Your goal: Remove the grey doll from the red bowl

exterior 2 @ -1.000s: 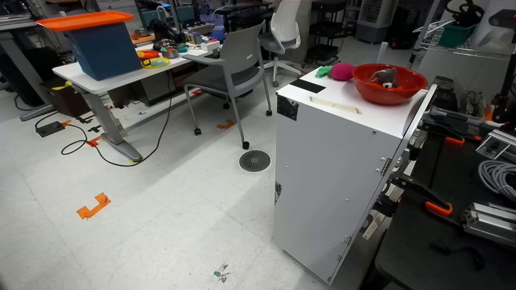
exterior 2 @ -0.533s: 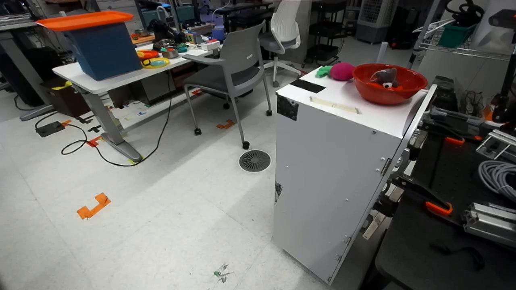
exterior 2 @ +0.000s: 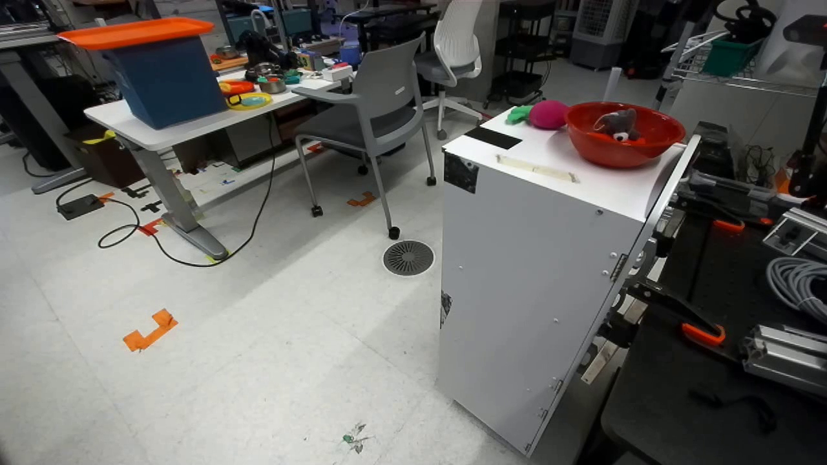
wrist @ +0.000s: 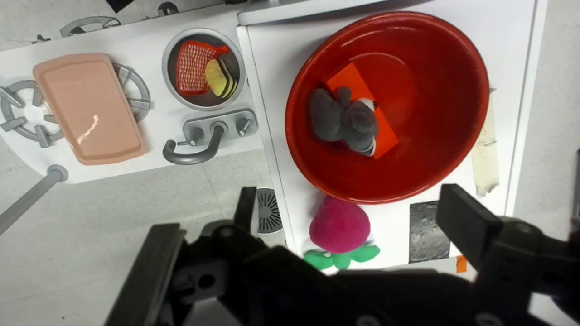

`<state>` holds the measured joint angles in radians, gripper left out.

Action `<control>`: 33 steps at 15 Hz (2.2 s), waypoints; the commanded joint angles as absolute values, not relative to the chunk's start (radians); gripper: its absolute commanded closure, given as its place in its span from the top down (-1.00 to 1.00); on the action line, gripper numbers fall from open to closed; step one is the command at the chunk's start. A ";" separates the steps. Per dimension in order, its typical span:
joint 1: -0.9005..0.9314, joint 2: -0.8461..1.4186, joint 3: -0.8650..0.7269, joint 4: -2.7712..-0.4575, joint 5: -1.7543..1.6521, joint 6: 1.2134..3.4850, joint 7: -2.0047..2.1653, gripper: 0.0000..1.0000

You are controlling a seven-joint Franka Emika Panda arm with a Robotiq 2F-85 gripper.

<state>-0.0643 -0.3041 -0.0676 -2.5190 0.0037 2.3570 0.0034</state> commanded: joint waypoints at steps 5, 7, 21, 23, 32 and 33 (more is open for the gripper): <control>-0.010 -0.203 -0.005 -2.456 -0.022 2.285 -0.015 1.00; -0.001 -0.191 0.008 -2.455 -0.036 2.265 -0.016 1.00; -0.039 -0.103 -0.023 -2.440 -0.114 2.262 -0.004 1.00; -0.040 -0.102 -0.023 -2.428 -0.131 2.270 -0.001 1.00; -0.023 -0.106 -0.034 -2.421 -0.016 2.399 -0.153 1.00; -0.020 -0.115 -0.035 -2.427 0.013 2.420 -0.188 1.00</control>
<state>-0.0360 -0.1050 -0.0207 -2.4222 -0.0631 2.3619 -0.0897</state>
